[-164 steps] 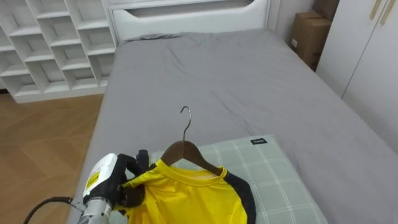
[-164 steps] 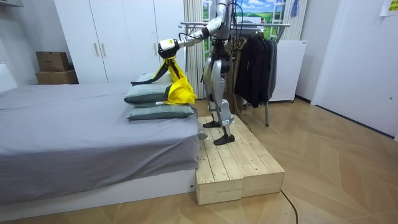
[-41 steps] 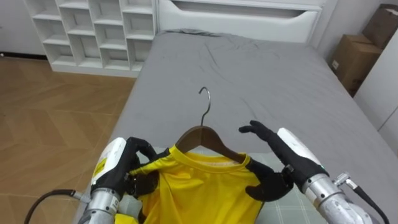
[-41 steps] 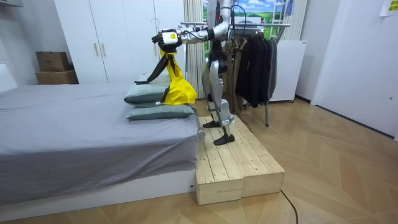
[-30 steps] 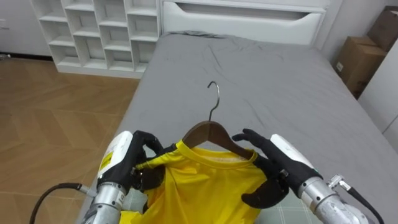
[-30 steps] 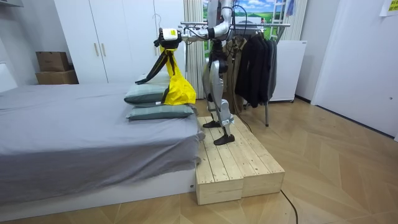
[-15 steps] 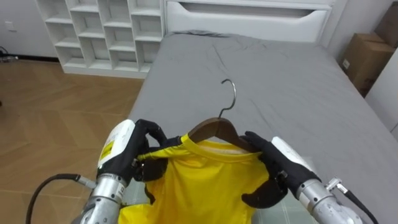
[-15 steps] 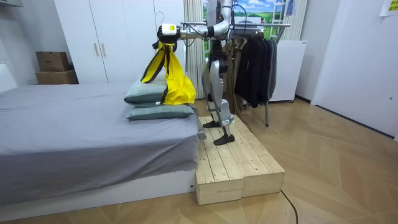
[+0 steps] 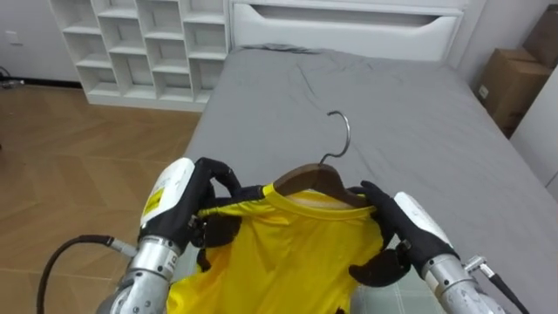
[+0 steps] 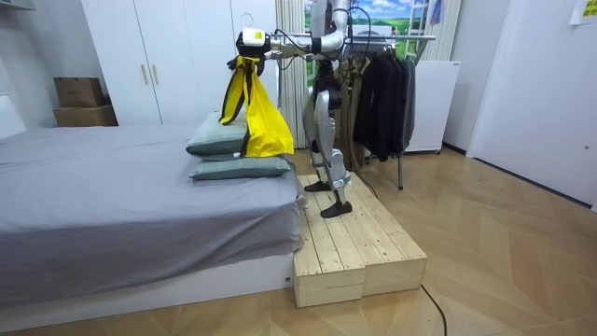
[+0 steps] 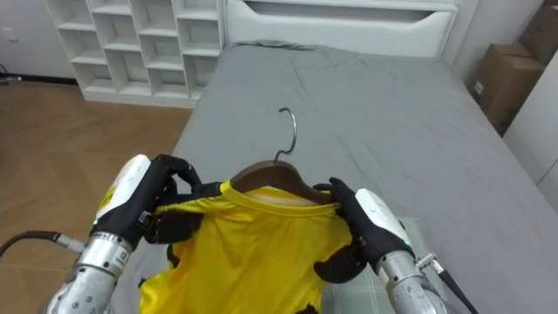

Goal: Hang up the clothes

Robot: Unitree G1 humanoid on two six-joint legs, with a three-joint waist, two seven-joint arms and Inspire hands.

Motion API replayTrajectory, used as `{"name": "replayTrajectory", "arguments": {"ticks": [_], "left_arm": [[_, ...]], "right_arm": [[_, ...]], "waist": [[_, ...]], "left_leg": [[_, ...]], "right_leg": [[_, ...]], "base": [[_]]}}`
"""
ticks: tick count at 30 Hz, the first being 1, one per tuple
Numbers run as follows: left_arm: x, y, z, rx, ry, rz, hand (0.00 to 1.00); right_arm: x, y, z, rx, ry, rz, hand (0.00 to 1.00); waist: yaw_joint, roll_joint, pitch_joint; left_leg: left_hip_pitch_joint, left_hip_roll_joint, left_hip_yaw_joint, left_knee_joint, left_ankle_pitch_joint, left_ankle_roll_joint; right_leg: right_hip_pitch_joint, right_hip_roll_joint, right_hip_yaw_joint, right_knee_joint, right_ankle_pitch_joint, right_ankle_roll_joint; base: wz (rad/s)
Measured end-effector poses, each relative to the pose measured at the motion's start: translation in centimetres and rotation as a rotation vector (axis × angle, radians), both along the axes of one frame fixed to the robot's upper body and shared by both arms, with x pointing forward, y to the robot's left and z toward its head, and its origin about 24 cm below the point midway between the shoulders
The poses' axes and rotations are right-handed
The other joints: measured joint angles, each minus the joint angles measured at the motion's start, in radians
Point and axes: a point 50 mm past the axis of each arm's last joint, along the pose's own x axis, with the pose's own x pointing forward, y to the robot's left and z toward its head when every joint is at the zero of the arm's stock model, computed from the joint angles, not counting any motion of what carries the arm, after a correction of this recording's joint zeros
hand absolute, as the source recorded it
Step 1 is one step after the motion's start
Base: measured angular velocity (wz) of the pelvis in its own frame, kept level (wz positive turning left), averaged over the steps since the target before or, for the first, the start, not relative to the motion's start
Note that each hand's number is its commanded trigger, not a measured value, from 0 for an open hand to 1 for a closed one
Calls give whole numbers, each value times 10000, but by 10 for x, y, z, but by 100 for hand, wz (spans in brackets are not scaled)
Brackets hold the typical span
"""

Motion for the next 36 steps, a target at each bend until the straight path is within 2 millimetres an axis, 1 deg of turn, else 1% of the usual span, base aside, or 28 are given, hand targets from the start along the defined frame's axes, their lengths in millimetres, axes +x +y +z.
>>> {"name": "replayTrajectory", "arguments": {"ticks": [2, 6, 9, 10, 13, 15, 21, 25, 31, 32, 36], "left_arm": [[0, 0, -1, -222, 99, -47, 100], [-5, 1, -8, -790, 594, -130, 100], [-7, 1, -11, -1095, 808, -192, 100], [-8, 1, -12, -1205, 880, -196, 100], [-10, -3, -15, -1654, 1108, -294, 100], [-13, -5, -19, -2079, 1348, -381, 100], [-16, -13, -23, -2967, 1806, -749, 100], [-19, -15, -28, -3559, 2158, -890, 100], [-36, -19, -46, -5171, 3267, -919, 100], [-36, -19, -47, -5434, 3404, -924, 100], [-37, -18, -49, -6170, 3631, -897, 100]], "right_arm": [[0, 0, 0, 74, -68, -84, 0], [0, 3, 1, 237, -349, -366, 0], [0, 5, 1, 388, -625, -661, 0], [0, 5, 1, 388, -683, -722, 0], [0, 5, 2, 150, -1096, -1023, 0], [1, 3, 5, 0, -1568, -1398, 0], [1, 4, 17, -250, -2862, -2005, 0], [1, 8, 21, -36, -3402, -2324, 0], [0, 8, 25, -16, -3856, -2621, 0], [0, 8, 26, -49, -3999, -2673, 0], [0, 11, 31, -21, -4503, -2811, 0]], "waist": [[-21, 2, -10], [-52, 88, -80], [-55, 139, -77], [-59, 158, -89], [-39, 186, -87], [-52, 219, -107], [-67, 317, -102], [-114, 326, -103], [-155, 319, -92], [-151, 313, -87], [-142, 230, -25]], "left_leg": [[8, -1, 4, 11, 0, 0], [45, -1, 30, 22, 0, 0], [146, -1, 29, 24, 1, -1], [162, -1, 29, 24, 1, 0], [131, -7, 58, 38, 1, 0], [151, -6, 79, 36, 1, 0], [161, -4, 186, 28, 1, 0], [206, -5, 250, 31, 0, 0], [106, -8, 299, -6, 1, 0], [100, -9, 299, -7, 1, 0], [99, -20, 313, -16, 1, 0]], "right_leg": [[4, 0, 14, 5, 0, 0], [21, 0, 31, 6, 0, 0], [120, 0, 33, 5, 0, 0], [134, -1, 30, 5, 0, 0], [112, -12, 37, 5, 0, 0], [116, -11, 54, 11, 0, 0], [101, -11, 136, 12, 0, 0], [92, -11, 196, 42, 0, 0], [-4, -12, 242, 31, -11, 14], [-8, -12, 241, 29, -19, 22], [-10, -13, 246, 9, -30, 30]], "base": [[0], [0], [0], [0], [0], [-2], [-3], [-5], [-1], [0], [0]]}}
